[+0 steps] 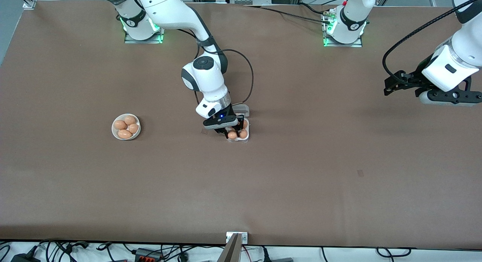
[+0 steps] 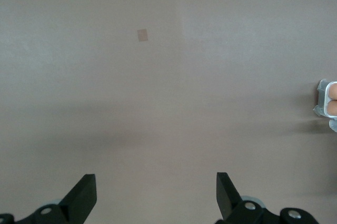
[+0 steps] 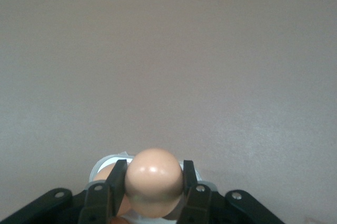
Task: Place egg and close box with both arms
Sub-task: 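Lower the egg into the empty slot and open the right gripper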
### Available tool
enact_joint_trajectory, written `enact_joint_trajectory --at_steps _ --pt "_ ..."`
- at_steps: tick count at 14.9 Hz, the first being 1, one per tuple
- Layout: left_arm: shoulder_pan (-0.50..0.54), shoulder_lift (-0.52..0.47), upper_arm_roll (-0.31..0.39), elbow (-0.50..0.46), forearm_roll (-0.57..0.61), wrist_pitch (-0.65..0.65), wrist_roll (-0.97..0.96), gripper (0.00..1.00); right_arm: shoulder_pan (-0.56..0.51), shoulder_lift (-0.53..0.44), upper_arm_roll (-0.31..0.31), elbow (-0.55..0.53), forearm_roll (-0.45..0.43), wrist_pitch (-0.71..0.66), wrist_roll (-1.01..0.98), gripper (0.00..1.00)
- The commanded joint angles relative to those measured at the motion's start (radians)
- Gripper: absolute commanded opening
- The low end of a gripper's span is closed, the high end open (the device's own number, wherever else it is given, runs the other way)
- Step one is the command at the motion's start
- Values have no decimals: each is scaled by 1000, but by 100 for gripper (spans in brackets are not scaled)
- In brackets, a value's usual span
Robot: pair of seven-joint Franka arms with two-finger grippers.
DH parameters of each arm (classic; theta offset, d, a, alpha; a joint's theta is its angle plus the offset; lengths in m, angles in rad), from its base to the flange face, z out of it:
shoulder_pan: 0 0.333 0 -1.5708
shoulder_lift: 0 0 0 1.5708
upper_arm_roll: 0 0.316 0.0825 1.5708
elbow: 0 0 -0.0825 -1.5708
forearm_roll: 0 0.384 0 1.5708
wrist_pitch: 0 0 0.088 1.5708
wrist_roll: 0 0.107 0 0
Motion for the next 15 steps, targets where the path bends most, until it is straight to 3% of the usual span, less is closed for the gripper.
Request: enact_joint_trajectory --at_steps 1,2,13,14,15 --pt "2 11 -3 27 15 -25 -7 100 34 19 -12 -15 -1 0 35 17" --pt "2 13 -3 27 15 -25 -7 100 34 21 -11 -17 -1 0 34 20" --pt "0 11 -3 26 15 -25 -7 100 23 24 -14 -38 -8 0 28 20" --pt "0 13 -3 26 15 -25 -7 100 25 22 -14 -38 -8 0 31 21" --pt "0 13 -3 26 15 -25 -7 100 25 22 -14 -40 -8 0 32 29"
